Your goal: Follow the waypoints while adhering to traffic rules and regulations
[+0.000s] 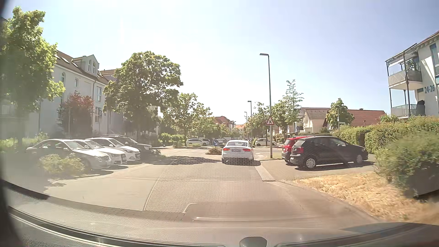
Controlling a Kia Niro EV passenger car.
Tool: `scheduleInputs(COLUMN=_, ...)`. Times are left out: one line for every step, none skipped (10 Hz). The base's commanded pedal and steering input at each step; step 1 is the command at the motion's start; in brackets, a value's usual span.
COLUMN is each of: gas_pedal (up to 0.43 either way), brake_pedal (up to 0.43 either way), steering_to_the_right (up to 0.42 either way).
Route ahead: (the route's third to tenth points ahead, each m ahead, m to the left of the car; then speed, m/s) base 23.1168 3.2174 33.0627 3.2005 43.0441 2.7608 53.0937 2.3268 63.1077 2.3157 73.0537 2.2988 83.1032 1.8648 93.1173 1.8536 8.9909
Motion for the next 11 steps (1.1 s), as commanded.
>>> scheduleInputs(gas_pedal=0.0, brake_pedal=0.067, steering_to_the_right=0.006)
scheduleInputs(gas_pedal=0.0, brake_pedal=0.104, steering_to_the_right=0.006)
scheduleInputs(gas_pedal=0.0, brake_pedal=0.183, steering_to_the_right=0.006)
scheduleInputs(gas_pedal=0.0, brake_pedal=0.189, steering_to_the_right=0.006)
scheduleInputs(gas_pedal=0.0, brake_pedal=0.213, steering_to_the_right=0.006)
scheduleInputs(gas_pedal=0.0, brake_pedal=0.226, steering_to_the_right=0.006)
scheduleInputs(gas_pedal=0.0, brake_pedal=0.238, steering_to_the_right=0.006)
scheduleInputs(gas_pedal=0.0, brake_pedal=0.238, steering_to_the_right=0.006)
scheduleInputs(gas_pedal=0.0, brake_pedal=0.244, steering_to_the_right=0.004)
scheduleInputs(gas_pedal=0.0, brake_pedal=0.244, steering_to_the_right=0.005)
scheduleInputs(gas_pedal=0.0, brake_pedal=0.25, steering_to_the_right=0.004)
